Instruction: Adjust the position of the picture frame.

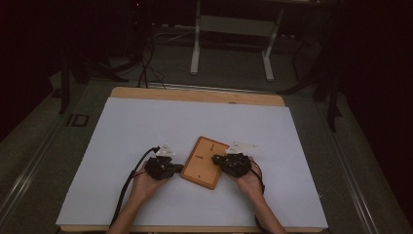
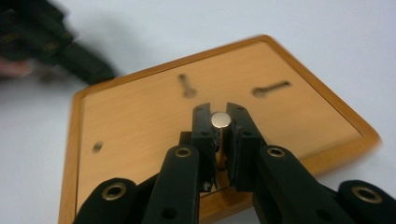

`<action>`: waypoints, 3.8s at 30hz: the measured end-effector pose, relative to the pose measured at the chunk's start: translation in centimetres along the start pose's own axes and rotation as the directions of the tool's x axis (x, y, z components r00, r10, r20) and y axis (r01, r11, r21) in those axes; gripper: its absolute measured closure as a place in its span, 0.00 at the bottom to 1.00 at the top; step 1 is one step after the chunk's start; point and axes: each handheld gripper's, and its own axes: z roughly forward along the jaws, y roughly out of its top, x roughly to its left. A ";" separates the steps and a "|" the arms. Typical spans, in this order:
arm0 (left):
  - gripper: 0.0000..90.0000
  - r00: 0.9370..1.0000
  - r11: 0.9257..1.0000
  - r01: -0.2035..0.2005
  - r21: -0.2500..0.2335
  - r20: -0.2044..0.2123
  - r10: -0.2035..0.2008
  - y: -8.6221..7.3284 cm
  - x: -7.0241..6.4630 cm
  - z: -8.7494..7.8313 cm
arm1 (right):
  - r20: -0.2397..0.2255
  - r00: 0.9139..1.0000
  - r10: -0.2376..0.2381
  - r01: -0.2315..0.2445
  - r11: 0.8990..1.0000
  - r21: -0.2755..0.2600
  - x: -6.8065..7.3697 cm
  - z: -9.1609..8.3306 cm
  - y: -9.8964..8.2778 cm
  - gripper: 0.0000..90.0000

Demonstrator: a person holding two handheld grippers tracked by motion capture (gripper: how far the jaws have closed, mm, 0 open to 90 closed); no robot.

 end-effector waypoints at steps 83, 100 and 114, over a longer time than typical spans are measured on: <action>1.00 0.989 0.999 -0.028 0.033 -0.145 0.033 0.0 2.7 -1.3 | 0.041 0.997 -0.059 0.049 0.978 0.201 0.9 -4.4 -4.5 1.00; 1.00 0.998 0.999 -0.040 0.025 -0.046 0.041 -0.7 0.2 -2.0 | 0.105 0.994 0.029 -0.048 0.981 0.188 -2.5 -2.8 -3.1 1.00; 1.00 0.999 0.999 -0.040 0.020 -0.011 0.040 -1.0 -0.6 -2.0 | 0.095 0.993 0.075 -0.087 0.987 0.133 -4.1 -1.9 -2.9 1.00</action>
